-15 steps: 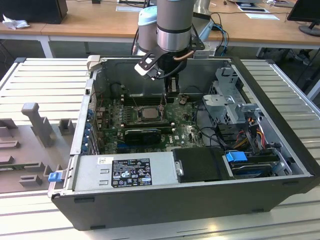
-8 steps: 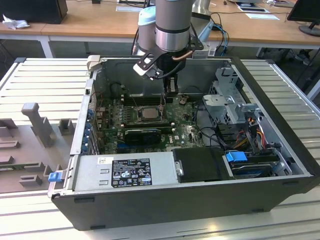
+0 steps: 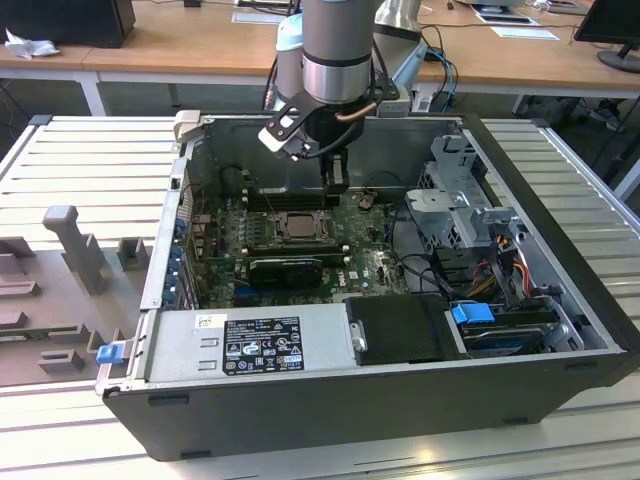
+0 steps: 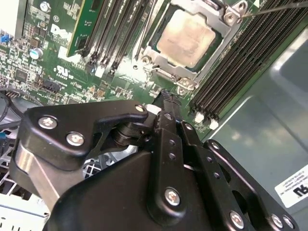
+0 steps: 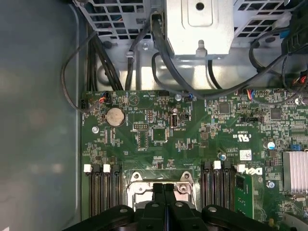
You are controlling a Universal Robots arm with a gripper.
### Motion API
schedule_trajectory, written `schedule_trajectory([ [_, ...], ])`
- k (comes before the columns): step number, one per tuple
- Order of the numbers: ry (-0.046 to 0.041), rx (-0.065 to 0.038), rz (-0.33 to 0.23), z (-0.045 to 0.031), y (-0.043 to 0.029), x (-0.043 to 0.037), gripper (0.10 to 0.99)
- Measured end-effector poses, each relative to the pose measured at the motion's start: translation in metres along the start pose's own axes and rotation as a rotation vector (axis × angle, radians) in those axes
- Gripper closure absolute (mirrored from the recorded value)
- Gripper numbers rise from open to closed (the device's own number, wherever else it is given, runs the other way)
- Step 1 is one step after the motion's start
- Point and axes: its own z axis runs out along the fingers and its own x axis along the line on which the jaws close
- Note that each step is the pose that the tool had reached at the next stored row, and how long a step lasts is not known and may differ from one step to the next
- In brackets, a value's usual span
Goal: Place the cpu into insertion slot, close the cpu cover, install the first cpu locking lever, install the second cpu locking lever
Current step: 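Close the cpu cover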
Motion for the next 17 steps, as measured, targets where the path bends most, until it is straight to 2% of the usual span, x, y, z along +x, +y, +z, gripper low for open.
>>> schedule_trajectory([
  [3,0.0000,0.000,0.000,0.0063,-0.0032,-0.0002,0.980],
  [5,-0.0002,0.000,0.000,0.0114,-0.0090,-0.0005,0.980],
  [10,-0.0001,0.000,-0.001,0.0176,-0.0338,-0.0013,0.980],
  [13,0.0005,0.002,-0.008,0.0258,-0.0386,-0.0016,0.980],
  [17,0.0005,0.010,-0.012,0.0297,-0.0453,-0.0019,0.980],
])
